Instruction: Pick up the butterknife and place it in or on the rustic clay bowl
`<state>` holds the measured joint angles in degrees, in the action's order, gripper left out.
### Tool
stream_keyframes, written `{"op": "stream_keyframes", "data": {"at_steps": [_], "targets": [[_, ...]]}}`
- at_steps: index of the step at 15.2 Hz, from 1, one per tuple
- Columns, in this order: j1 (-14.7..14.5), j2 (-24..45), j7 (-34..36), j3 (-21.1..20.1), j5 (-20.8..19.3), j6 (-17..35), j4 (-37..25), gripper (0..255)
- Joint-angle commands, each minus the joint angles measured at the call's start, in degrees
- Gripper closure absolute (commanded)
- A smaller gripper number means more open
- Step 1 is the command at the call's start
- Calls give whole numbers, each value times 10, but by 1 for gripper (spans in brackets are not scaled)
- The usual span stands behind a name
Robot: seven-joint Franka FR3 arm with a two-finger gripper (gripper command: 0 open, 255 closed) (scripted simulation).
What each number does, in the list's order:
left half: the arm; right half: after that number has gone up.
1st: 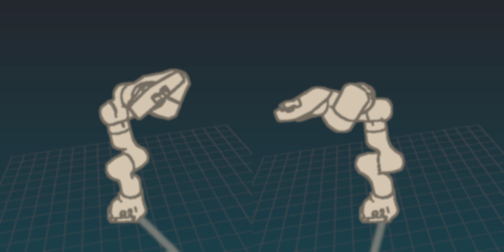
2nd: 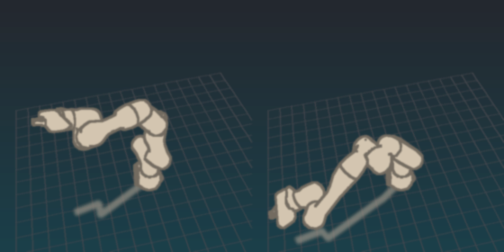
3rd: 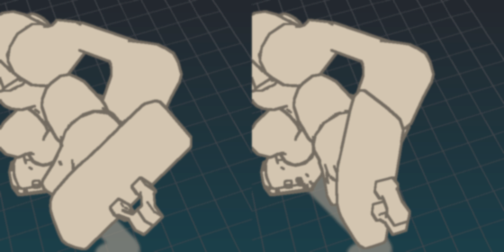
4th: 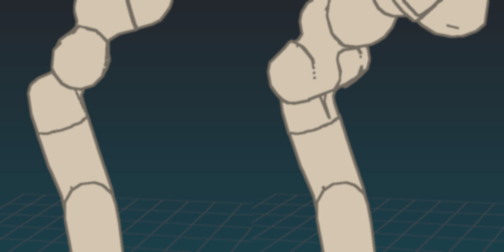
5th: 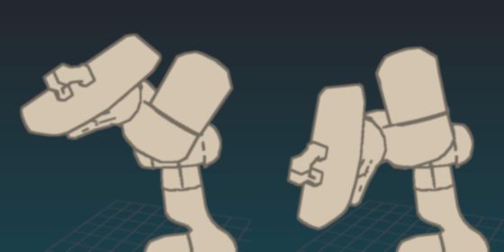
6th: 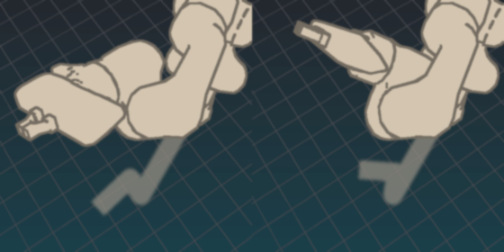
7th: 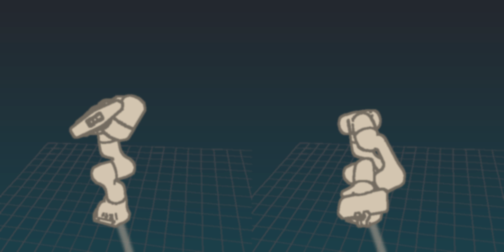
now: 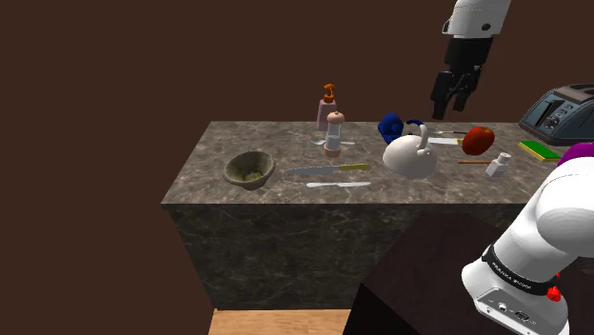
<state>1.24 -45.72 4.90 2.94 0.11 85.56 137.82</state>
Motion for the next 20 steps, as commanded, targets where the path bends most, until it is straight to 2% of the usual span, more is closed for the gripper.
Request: {"op": "stream_keyframes", "data": {"at_steps": [1,10,20], "targets": [[0,0,0,0,0,0,0,0],[-53,119,-171,46,-32,199,61,0],[-116,314,-359,79,-24,407,52,0]]}}
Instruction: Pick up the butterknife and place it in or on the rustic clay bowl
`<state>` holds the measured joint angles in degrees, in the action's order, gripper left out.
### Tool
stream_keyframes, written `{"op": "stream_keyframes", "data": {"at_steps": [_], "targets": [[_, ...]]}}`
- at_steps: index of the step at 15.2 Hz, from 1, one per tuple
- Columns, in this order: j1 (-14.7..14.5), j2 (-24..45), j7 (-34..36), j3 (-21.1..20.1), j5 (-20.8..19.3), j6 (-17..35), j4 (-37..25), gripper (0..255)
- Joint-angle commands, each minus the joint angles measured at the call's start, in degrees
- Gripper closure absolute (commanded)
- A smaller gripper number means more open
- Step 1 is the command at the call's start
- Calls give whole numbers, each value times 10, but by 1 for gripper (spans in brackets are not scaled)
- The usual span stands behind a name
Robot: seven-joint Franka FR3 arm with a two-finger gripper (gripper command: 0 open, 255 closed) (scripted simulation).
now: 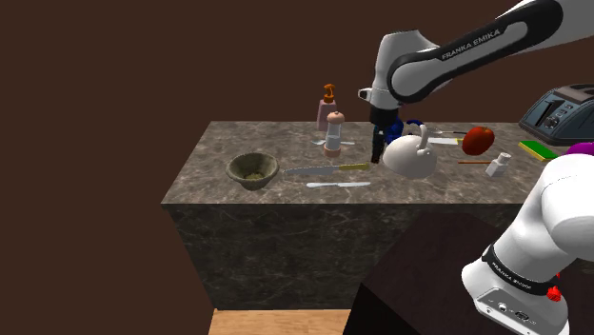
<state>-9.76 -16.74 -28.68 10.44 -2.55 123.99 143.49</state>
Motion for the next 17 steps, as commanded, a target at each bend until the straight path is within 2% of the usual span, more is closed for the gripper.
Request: {"op": "stream_keyframes", "data": {"at_steps": [1,9,17], "targets": [[-12,46,-43,5,7,41,-10,0],[-47,213,-200,-8,54,167,-67,0],[-44,264,-213,-13,72,225,-58,0]]}}
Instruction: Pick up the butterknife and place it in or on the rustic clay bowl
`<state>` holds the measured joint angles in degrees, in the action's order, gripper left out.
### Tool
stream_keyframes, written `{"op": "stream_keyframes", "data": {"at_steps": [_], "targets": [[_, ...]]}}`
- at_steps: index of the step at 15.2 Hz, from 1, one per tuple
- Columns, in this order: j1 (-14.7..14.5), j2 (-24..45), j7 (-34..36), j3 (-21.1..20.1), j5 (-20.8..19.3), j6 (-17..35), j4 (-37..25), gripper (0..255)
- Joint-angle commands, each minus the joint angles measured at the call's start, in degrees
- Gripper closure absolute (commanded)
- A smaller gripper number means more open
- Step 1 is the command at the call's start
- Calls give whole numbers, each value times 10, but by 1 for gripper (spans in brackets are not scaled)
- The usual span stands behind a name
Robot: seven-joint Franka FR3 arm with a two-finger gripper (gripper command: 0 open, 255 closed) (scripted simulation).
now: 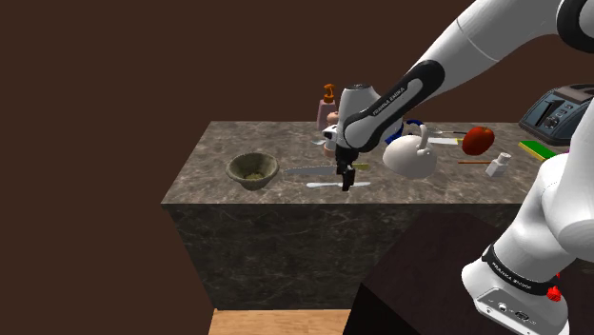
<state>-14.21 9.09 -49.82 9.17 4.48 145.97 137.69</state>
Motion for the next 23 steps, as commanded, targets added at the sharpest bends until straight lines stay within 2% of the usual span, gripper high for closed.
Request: {"op": "stream_keyframes", "data": {"at_steps": [1,8,9,18,23], "targets": [[0,5,-1,-1,2,5,0,0],[0,5,-1,-1,2,5,0,0],[0,5,-1,-1,2,5,0,255],[0,5,-1,-1,2,5,0,255],[-2,-29,8,3,-10,-32,-4,255]]}}
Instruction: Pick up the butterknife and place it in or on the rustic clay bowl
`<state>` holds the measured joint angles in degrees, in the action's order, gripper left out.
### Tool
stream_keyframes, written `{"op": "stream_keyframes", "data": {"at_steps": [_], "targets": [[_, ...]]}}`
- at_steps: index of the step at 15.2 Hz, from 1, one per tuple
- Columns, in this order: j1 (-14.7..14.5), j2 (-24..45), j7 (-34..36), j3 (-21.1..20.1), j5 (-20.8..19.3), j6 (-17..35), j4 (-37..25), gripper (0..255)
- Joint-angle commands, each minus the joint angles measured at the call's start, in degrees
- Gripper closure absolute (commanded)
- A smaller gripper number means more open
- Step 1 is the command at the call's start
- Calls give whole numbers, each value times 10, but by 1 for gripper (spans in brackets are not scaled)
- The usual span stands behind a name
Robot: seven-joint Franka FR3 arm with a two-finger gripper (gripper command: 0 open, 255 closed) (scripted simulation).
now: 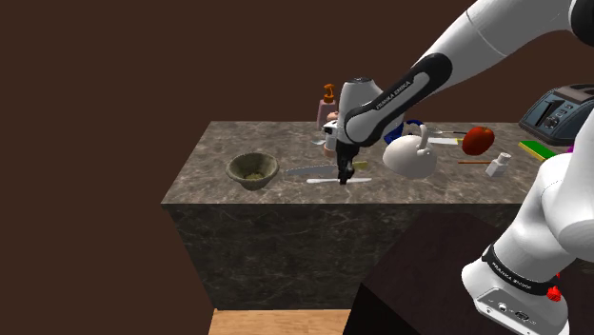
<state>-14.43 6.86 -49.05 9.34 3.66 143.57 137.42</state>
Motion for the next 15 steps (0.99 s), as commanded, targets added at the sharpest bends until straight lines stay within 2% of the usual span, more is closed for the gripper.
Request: {"op": "stream_keyframes", "data": {"at_steps": [1,15], "targets": [[0,-13,2,2,-5,-16,-3,255],[0,-93,20,3,-28,-125,-34,255]]}}
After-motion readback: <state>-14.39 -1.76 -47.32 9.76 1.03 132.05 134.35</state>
